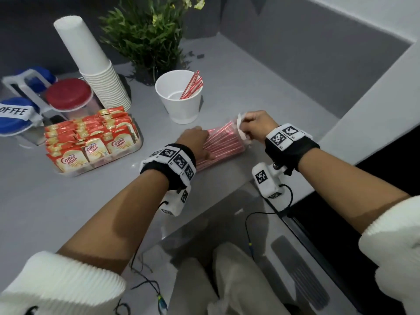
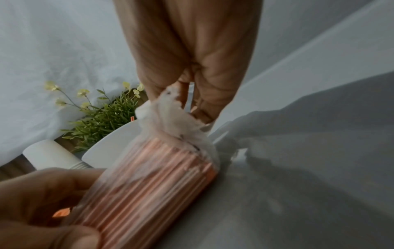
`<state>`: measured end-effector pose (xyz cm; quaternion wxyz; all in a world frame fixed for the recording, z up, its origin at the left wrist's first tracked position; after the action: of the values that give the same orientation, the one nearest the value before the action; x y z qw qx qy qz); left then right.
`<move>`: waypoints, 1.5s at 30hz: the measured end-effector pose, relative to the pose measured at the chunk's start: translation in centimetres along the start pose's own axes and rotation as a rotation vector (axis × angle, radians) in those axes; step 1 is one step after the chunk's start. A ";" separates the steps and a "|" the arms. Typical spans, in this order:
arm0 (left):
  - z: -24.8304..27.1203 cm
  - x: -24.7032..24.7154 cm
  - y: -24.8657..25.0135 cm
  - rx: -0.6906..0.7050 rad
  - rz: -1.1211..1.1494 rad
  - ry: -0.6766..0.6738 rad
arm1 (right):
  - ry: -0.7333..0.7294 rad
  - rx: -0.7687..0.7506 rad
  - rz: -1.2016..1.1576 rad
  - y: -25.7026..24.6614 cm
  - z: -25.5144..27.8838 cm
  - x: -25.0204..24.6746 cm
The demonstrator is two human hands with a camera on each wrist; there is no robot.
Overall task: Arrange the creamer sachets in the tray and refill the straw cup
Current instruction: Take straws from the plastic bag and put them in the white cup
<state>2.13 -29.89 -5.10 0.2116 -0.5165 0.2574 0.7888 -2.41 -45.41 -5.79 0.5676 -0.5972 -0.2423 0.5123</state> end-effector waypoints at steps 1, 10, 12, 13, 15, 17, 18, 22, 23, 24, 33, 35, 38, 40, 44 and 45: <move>0.0 -0.1 0.1 0.006 -0.019 0.006 | -0.006 -0.011 0.008 -0.1 -0.1 0.1; 0.3 -0.5 0.3 0.011 -0.059 0.003 | -0.100 -0.040 -0.031 0.5 1.3 1.2; 0.5 -0.5 0.4 -0.004 -0.071 0.004 | -0.073 -0.052 -0.061 1.0 1.9 1.4; 0.7 -0.5 0.5 -0.013 -0.081 0.012 | -0.053 -0.061 -0.071 1.3 1.9 1.4; 1.1 -0.4 0.6 -0.040 -0.096 0.022 | -0.022 -0.080 -0.062 2.1 1.7 1.3; 1.6 -0.1 0.7 -0.067 -0.116 0.045 | -0.021 -0.097 -0.076 2.4 1.9 1.5; 1.9 0.1 0.8 -0.076 -0.117 0.055 | -0.040 -0.115 -0.116 2.4 2.0 1.7; 3.6 0.8 1.0 -0.108 -0.141 0.083 | -0.230 -0.154 -0.233 1.8 4.0 2.8; 4.0 0.9 1.1 -0.111 -0.142 0.084 | -0.282 -0.149 -0.267 1.6 4.6 3.0; 4.5 1.1 1.3 -0.113 -0.140 0.090 | -0.311 -0.152 -0.286 1.5 5.1 3.1; 7.6 3.0 1.9 -0.157 -0.035 0.173 | -0.007 -0.322 -0.107 1.2 7.0 2.7; 7.9 3.5 1.7 -0.172 0.004 0.206 | 0.035 -0.351 0.022 0.8 7.1 1.7; 8.4 4.2 1.3 -0.215 0.039 0.247 | -0.036 -0.357 0.131 -0.2 7.5 1.4; 8.7 4.5 1.2 -0.237 0.014 0.281 | -0.174 -0.333 0.045 -0.4 8.2 2.1; 9.0 4.7 1.3 -0.269 -0.023 0.376 | -0.268 -0.314 -0.133 -0.4 9.9 3.4; 9.1 4.8 1.3 -0.278 -0.019 0.395 | -0.238 -0.349 -0.117 -0.6 9.9 3.5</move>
<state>-6.85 -24.90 -6.21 0.0912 -0.6873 0.1778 0.6984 -9.77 -37.94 -4.77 0.4518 -0.6068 -0.4269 0.4955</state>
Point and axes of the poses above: each hand's wrist, its own z-axis away from the middle knuckle, its own x-axis out of the palm, y = z × x, the point moved 8 cm from there along -z, towards the middle knuckle, and after that the axes turned 6 degrees about -x, right-handed, at the moved point
